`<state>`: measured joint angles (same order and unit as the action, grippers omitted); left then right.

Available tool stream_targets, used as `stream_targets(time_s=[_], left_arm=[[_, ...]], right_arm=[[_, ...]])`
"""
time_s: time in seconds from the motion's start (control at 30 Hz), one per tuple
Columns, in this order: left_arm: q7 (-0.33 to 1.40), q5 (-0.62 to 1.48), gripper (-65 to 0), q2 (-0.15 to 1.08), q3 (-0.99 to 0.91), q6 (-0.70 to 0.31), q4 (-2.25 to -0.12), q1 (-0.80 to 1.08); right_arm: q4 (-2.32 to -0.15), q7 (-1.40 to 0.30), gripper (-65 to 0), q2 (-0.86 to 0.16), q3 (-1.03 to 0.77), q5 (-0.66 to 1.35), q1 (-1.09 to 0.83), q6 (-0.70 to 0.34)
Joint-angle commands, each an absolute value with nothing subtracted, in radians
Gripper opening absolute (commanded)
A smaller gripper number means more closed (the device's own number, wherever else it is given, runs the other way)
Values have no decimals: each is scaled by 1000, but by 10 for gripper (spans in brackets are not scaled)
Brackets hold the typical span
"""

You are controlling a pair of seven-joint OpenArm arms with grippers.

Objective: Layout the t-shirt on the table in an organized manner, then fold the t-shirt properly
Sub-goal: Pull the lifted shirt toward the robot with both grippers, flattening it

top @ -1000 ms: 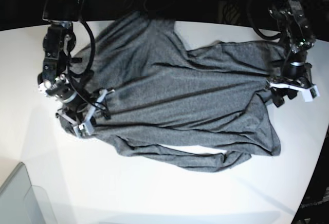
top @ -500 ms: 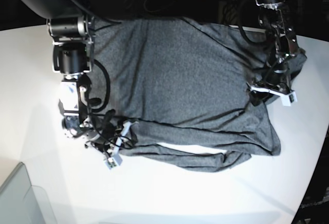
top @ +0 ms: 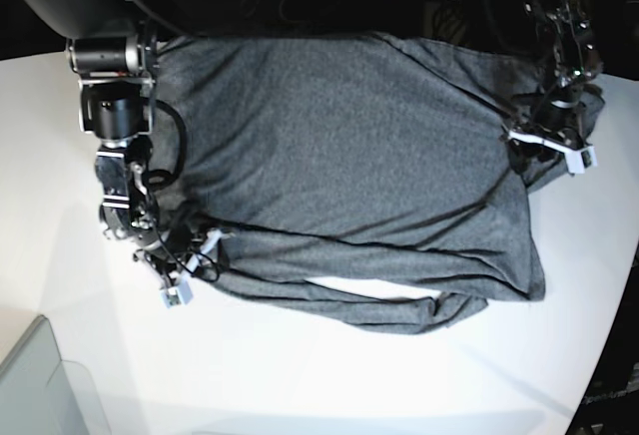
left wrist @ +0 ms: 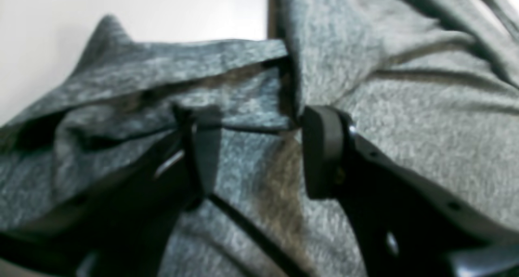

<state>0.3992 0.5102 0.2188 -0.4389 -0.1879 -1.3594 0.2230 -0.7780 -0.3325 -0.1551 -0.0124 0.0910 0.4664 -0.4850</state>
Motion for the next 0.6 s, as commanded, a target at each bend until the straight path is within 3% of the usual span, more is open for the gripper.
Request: stream_targets(time_s=[0.0,0.27,0.57], left_arm=[[444,503,-329,226,-441,-170,-1363,248],[449,506,-329,174,-544,-170,-1448,294],[453,506,-329,108,-536,-170,-1712,269]], right_arm=[[-786,-360,-356,-171,-36,76,473,-473],[-788,-358,-356,-170,-130,73,437,-366],[-929,-363,-356,-162,-128,71,381,-355]])
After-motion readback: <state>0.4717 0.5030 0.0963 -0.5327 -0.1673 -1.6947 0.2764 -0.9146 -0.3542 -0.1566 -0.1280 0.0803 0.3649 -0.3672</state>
